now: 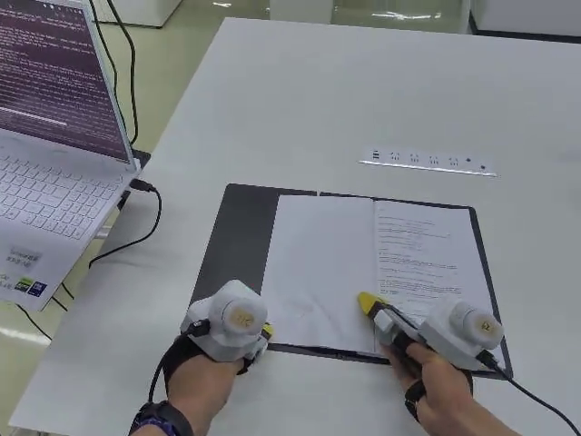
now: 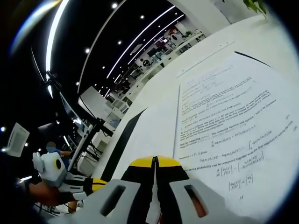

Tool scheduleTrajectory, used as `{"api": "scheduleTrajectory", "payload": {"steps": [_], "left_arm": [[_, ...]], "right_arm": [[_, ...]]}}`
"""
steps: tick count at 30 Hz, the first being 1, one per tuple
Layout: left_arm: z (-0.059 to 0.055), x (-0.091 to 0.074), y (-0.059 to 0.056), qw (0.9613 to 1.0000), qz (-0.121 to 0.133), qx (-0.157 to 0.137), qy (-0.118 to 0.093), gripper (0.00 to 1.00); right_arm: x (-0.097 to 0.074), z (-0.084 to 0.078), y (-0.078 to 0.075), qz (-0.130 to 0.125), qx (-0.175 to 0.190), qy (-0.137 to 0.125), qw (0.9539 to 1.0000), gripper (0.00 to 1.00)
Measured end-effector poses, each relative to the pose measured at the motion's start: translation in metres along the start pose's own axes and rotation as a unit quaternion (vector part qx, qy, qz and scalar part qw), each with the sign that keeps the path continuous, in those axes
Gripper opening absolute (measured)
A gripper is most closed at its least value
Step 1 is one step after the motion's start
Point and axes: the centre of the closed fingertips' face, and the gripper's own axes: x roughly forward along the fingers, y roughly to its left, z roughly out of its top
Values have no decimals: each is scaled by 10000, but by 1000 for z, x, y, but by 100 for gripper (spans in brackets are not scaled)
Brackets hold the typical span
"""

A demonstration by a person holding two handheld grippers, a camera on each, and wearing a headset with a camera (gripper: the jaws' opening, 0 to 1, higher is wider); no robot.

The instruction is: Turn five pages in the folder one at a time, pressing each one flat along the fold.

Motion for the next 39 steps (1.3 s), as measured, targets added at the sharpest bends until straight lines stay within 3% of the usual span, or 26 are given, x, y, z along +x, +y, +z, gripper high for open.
{"api": "scheduleTrajectory", "payload": {"steps": [30, 39], "left_arm": [[1, 0, 0, 10000, -25, 76, -40, 0], [1, 1, 0, 9999, -32, 80, -58, 0]], "right_arm": [[-45, -44, 13, 170, -236, 392, 9988, 0], [-53, -61, 18, 223, -238, 642, 9974, 0]]}}
